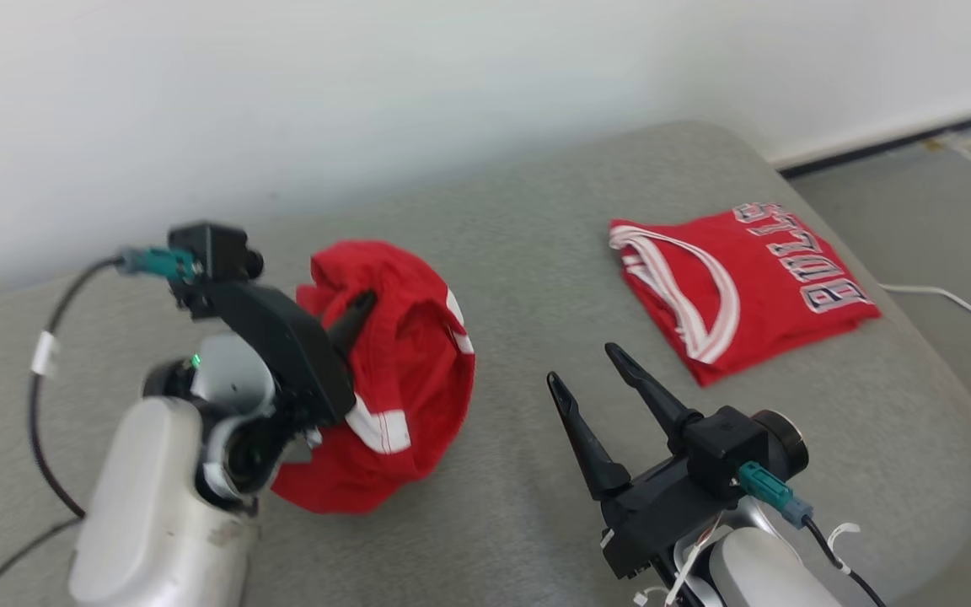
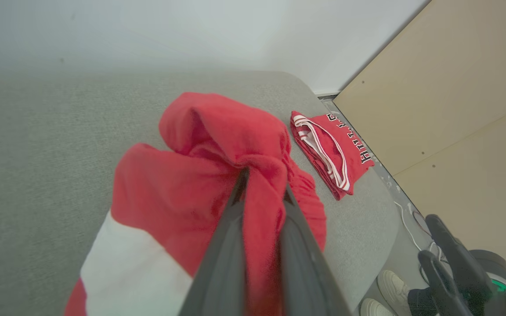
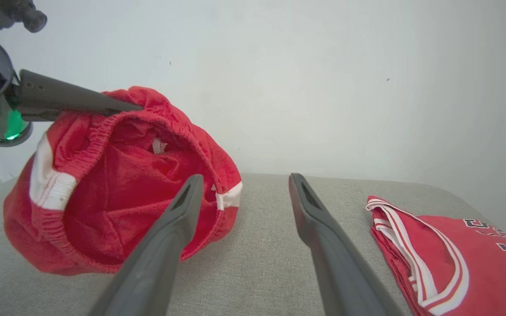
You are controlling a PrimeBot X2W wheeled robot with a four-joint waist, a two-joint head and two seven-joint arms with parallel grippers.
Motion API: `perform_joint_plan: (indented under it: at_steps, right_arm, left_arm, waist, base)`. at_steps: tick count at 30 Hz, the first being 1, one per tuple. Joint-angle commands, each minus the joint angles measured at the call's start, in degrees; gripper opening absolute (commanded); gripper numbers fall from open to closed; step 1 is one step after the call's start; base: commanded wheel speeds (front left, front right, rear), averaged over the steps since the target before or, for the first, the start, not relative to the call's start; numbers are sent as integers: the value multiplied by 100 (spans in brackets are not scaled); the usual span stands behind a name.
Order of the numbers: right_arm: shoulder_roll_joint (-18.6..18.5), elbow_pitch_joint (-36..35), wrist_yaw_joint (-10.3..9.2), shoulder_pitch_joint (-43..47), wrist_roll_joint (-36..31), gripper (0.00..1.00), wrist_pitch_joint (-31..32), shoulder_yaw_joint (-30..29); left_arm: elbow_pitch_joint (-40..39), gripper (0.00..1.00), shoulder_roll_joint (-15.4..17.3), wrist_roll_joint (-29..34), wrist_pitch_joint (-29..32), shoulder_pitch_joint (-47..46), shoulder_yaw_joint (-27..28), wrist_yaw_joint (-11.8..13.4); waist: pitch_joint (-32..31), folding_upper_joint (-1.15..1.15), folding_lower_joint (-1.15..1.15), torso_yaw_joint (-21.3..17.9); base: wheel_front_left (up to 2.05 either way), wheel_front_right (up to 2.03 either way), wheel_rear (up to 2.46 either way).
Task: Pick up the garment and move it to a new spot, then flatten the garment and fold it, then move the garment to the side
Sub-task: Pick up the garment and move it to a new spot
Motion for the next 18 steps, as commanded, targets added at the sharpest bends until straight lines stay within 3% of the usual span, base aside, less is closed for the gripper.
perform_joint_plan:
  at_steps: [1,9,10,11,12,18]
  right_arm:
    - [-8,-28,-16,-66,38,100,2,-10]
    - [-73,-35,-16,-116,-13,100,9,-85]
    - [-79,-40,-16,-90,-18,100,19,-113]
    - [-92,-46,-16,-52,-31,100,20,-134]
    - [-114,-45,-16,-3,-26,100,22,-189]
    - [-176,-82,-16,353,-56,100,61,-589]
  left_arm:
    - [205,0,-27,-46,-209,110,-63,16]
    - [1276,0,15,646,-1533,164,-352,95]
    - [1419,14,64,801,-1747,133,-417,114]
    - [1566,49,83,916,-1947,100,-471,117]
    - [1686,100,79,1015,-2152,64,-515,125]
    - [2204,100,169,1446,-3455,35,-688,155]
  waist:
    - [328,0,1,-576]
    - [527,0,1,-794]
    - [534,0,1,-780]
    - [536,0,1,-751]
    - [529,0,1,-701]
    - [350,0,1,-321]
  base:
    - [0,0,0]
    - [0,0,0]
    - [0,0,0]
    - [0,0,0]
    - [0,0,0]
    - [0,0,0]
